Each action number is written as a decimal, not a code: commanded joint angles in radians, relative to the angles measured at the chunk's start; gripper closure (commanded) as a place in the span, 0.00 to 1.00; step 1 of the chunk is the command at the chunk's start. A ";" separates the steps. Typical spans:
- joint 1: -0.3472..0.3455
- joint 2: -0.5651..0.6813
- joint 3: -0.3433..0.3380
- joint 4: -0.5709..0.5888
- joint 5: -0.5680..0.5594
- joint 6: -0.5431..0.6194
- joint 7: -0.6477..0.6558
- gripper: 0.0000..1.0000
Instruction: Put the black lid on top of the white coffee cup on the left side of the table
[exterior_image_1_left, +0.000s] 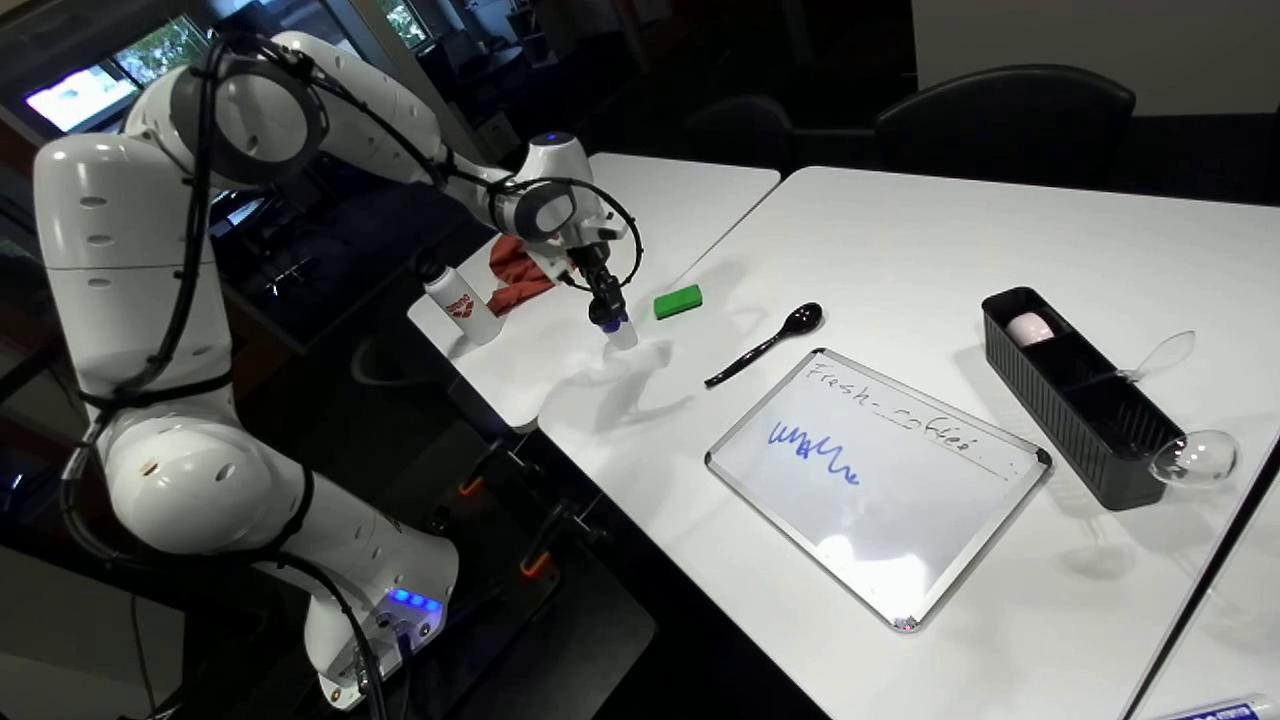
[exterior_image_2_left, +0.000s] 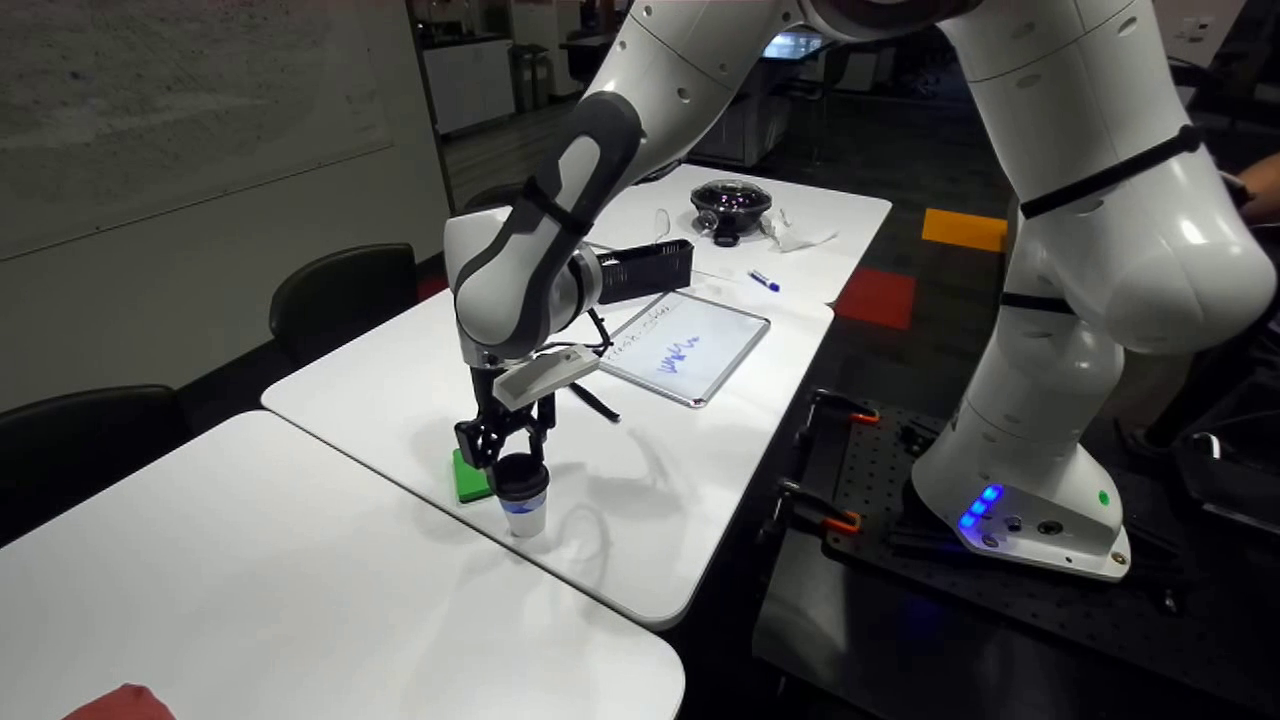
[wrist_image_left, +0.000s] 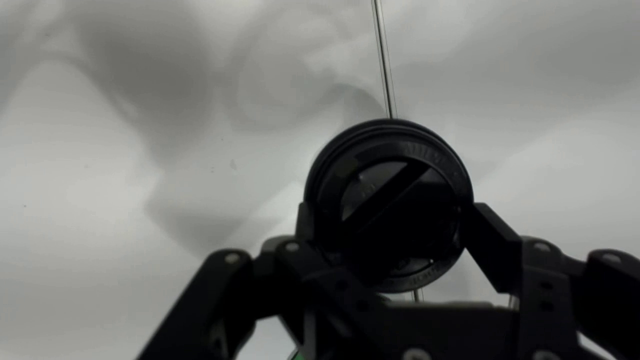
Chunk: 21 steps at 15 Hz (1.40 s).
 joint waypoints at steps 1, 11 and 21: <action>0.024 0.024 -0.017 0.048 -0.024 -0.045 0.041 0.14; 0.047 -0.157 -0.014 -0.120 -0.041 -0.007 0.030 0.00; -0.008 -0.710 -0.072 -0.530 -0.254 0.050 0.082 0.00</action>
